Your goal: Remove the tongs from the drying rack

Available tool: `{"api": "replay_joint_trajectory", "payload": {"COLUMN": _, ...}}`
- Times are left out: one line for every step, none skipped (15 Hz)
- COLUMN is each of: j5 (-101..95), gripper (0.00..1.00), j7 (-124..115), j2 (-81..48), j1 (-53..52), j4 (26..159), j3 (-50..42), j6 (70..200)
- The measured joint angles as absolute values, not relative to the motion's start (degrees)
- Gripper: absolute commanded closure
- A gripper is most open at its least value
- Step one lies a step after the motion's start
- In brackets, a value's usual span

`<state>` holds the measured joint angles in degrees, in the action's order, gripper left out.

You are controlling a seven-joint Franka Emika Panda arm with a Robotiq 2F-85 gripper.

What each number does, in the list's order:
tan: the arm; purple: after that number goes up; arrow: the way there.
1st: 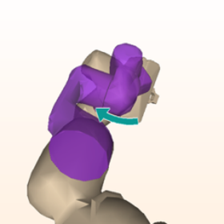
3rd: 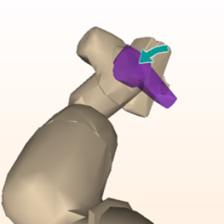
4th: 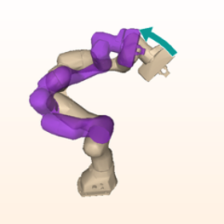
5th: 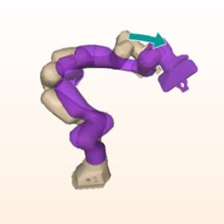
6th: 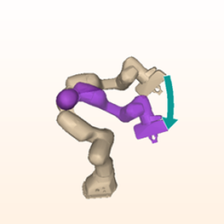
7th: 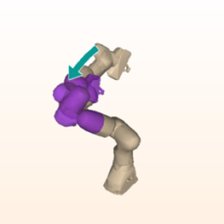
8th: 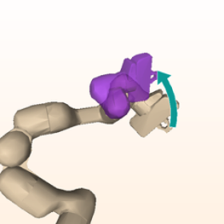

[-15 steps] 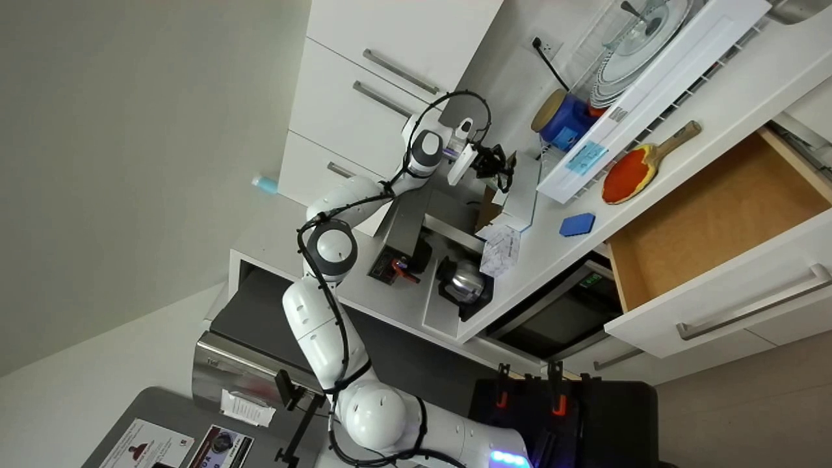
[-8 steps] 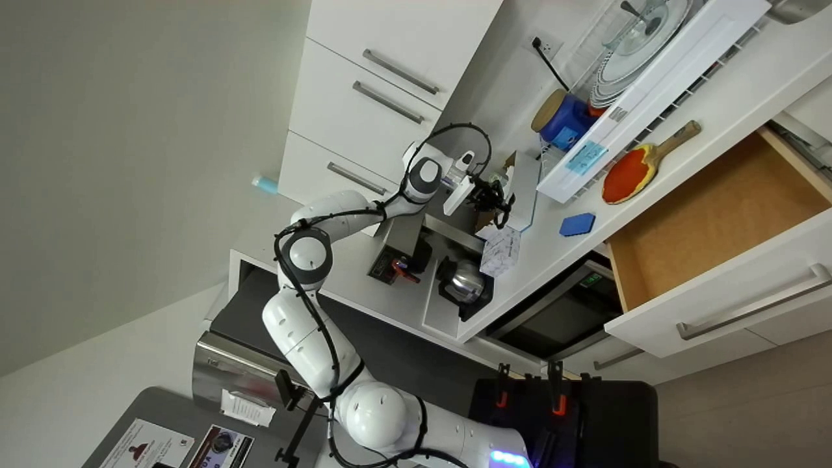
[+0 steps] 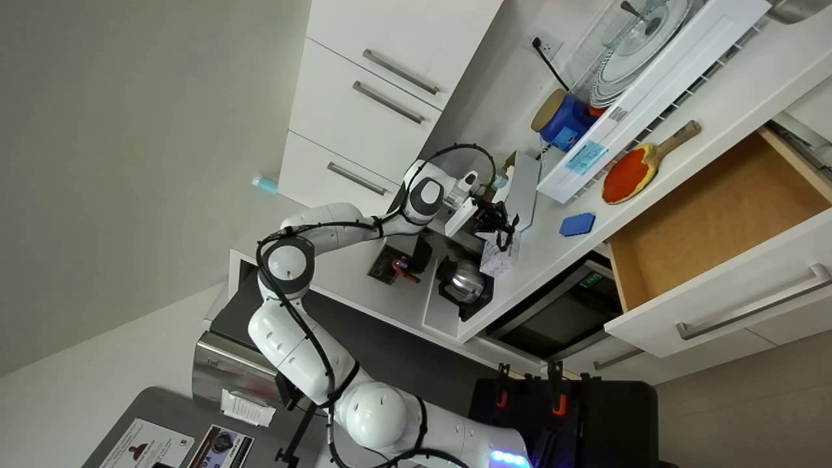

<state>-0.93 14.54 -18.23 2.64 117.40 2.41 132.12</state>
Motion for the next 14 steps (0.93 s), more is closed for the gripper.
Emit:
{"api": "replay_joint_trajectory", "payload": {"j5": -0.9, "gripper": 0.99, "j7": 14.5, "j2": -18.2, "j1": 2.6, "j4": 117.4, "j3": 2.4, "j6": 132.1}}
{"api": "replay_joint_trajectory", "payload": {"j5": -1.0, "gripper": 0.99, "j7": 14.5, "j2": -18.4, "j1": 2.6, "j4": 117.4, "j3": 2.4, "j6": 132.1}}
{"api": "replay_joint_trajectory", "payload": {"j5": -1.0, "gripper": 0.99, "j7": 14.3, "j2": -18.6, "j1": 2.5, "j4": 117.4, "j3": 2.4, "j6": 132.1}}
{"api": "replay_joint_trajectory", "payload": {"j5": -1.2, "gripper": 0.99, "j7": 14.0, "j2": -19.0, "j1": 2.3, "j4": 117.4, "j3": 2.4, "j6": 132.1}}
{"api": "replay_joint_trajectory", "payload": {"j5": -1.4, "gripper": 0.99, "j7": 13.2, "j2": -19.4, "j1": 2.1, "j4": 117.3, "j3": 2.4, "j6": 132.1}}
{"api": "replay_joint_trajectory", "payload": {"j5": -1.7, "gripper": 0.99, "j7": 12.2, "j2": -20.0, "j1": 1.7, "j4": 117.1, "j3": 2.4, "j6": 132.2}}
{"api": "replay_joint_trajectory", "payload": {"j5": -2.1, "gripper": 0.99, "j7": 10.9, "j2": -20.7, "j1": 1.3, "j4": 116.9, "j3": 2.3, "j6": 132.5}}
{"api": "replay_joint_trajectory", "payload": {"j5": -2.8, "gripper": 0.99, "j7": 9.2, "j2": -21.5, "j1": 0.7, "j4": 116.6, "j3": 2.1, "j6": 133.1}}
{"api": "replay_joint_trajectory", "payload": {"j5": -3.7, "gripper": 0.99, "j7": 7.3, "j2": -22.3, "j1": 0.1, "j4": 116.3, "j3": 1.9, "j6": 134.0}}
{"api": "replay_joint_trajectory", "payload": {"j5": -4.7, "gripper": 0.99, "j7": 5.2, "j2": -23.1, "j1": -0.5, "j4": 116.1, "j3": 1.5, "j6": 135.3}}
{"api": "replay_joint_trajectory", "payload": {"j5": -5.8, "gripper": 0.99, "j7": 3.1, "j2": -23.8, "j1": -1.1, "j4": 116.0, "j3": 1.1, "j6": 136.9}}
{"api": "replay_joint_trajectory", "payload": {"j5": -6.9, "gripper": 0.99, "j7": 1.0, "j2": -24.6, "j1": -1.7, "j4": 116.0, "j3": 0.5, "j6": 138.7}}
{"api": "replay_joint_trajectory", "payload": {"j5": -7.9, "gripper": 0.99, "j7": -0.9, "j2": -25.3, "j1": -2.4, "j4": 115.9, "j3": -0.1, "j6": 140.4}}
{"api": "replay_joint_trajectory", "payload": {"j5": -8.6, "gripper": 0.99, "j7": -2.4, "j2": -26.0, "j1": -2.8, "j4": 115.9, "j3": -0.7, "j6": 142.0}}
